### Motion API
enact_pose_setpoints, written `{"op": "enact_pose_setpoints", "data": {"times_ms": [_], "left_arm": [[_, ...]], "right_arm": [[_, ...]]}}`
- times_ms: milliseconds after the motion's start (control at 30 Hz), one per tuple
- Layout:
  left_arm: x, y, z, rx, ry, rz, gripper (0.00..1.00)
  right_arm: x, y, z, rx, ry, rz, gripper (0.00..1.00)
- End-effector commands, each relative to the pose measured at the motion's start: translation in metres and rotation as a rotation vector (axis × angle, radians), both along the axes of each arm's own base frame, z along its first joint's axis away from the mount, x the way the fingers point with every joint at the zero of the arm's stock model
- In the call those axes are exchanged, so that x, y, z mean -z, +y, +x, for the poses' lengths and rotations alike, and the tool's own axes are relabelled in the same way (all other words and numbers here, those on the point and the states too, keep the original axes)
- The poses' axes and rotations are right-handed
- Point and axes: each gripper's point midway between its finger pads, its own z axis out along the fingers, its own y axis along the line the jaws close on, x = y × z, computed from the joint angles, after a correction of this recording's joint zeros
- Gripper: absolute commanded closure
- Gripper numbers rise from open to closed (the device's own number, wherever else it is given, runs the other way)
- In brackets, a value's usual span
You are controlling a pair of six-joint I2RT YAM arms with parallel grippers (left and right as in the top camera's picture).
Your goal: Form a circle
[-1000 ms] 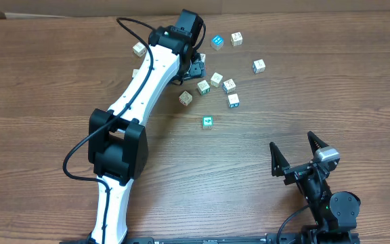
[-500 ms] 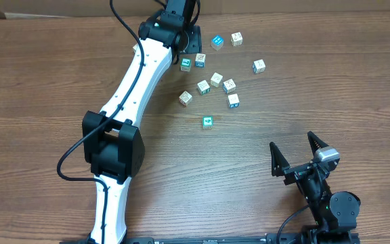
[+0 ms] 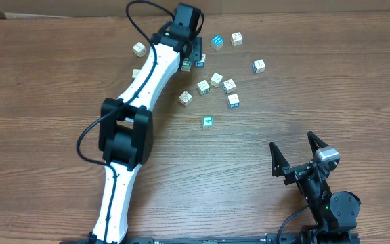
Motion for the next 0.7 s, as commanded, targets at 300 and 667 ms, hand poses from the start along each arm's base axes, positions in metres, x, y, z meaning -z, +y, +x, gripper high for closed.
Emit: {"op": "enact_pose_setpoints", "data": {"times_ms": [300, 667], "left_arm": [[-0.018, 0.018, -0.016, -0.001, 0.052, 0.095, 0.48], [-0.031, 0.044, -0.104, -0.016, 0.374, 0.187, 0.96]], "right_arm": [[0.002, -0.002, 0.001, 0.010, -0.005, -0.005, 0.00], [0.002, -0.002, 0.001, 0.010, -0.006, -0.004, 0.00]]}}
